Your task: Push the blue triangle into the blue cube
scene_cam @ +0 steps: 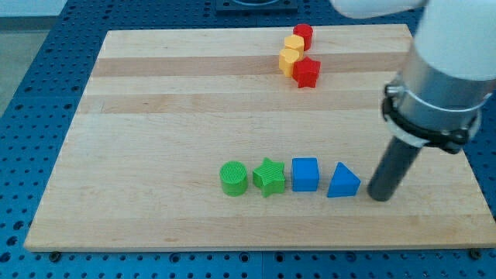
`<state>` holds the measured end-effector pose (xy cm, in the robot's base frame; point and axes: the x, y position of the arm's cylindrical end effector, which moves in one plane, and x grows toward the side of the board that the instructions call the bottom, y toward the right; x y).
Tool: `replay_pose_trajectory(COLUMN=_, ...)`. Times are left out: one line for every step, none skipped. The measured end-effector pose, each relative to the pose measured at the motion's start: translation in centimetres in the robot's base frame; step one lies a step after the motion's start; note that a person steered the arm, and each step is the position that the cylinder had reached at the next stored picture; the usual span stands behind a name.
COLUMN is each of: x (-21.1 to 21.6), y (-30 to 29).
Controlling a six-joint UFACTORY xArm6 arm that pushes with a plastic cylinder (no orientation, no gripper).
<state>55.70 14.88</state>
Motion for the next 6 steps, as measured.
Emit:
replay_pose_trajectory(x=-0.4, y=-1.1)
replay_pose_trajectory(x=-0.9, y=-2.6)
replay_pose_trajectory(x=-0.9, y=-2.7)
replay_pose_trajectory(x=-0.9, y=-1.9)
replay_pose_trajectory(x=-0.9, y=-1.9)
replay_pose_trajectory(x=-0.9, y=-1.9)
